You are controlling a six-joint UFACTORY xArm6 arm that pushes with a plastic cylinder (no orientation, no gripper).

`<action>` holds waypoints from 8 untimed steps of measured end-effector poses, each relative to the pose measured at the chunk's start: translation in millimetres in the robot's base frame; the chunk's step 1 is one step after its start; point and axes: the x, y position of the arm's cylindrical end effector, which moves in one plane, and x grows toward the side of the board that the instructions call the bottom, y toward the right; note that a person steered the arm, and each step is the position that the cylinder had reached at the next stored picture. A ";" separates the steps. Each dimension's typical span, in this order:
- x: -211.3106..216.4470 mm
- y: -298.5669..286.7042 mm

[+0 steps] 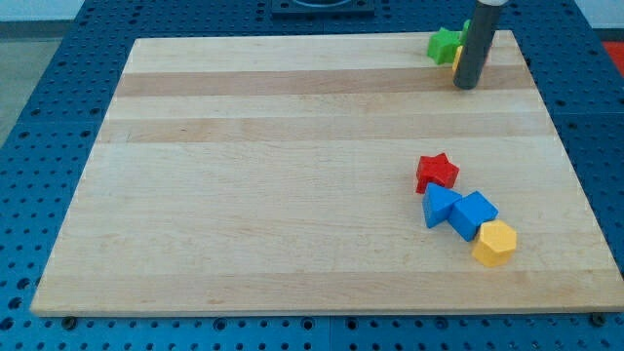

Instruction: Move your arm to the bottom right of the yellow hexagon

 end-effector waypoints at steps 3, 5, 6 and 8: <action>125.8 9.0; 223.2 29.7; 269.5 29.5; 293.7 -33.1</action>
